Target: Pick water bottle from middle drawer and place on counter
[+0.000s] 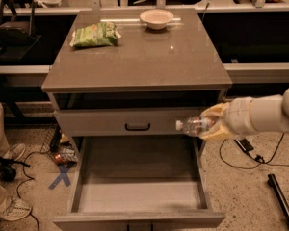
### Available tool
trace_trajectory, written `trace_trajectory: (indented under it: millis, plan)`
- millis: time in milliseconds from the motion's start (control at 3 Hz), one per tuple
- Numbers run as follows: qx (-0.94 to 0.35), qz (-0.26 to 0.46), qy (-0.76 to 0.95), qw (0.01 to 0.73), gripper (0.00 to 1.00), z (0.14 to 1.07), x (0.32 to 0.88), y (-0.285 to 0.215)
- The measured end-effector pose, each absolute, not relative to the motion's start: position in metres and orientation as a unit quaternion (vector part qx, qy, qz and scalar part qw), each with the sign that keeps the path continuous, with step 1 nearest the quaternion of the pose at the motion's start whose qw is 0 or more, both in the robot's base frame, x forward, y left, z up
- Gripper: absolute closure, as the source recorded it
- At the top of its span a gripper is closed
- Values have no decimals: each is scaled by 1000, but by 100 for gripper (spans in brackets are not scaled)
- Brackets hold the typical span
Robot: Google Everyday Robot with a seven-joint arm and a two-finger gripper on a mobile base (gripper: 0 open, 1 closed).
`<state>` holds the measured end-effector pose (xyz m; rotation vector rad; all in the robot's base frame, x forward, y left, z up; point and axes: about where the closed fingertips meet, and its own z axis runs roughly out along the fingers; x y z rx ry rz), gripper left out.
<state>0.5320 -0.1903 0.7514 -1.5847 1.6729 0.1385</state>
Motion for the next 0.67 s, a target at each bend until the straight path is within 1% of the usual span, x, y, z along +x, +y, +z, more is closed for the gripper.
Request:
trace_trajectory:
  millis: [333, 667]
  plan:
    - [-644, 34, 643, 412, 100, 802, 534, -199]
    - [-644, 35, 642, 416, 100, 807, 536, -201]
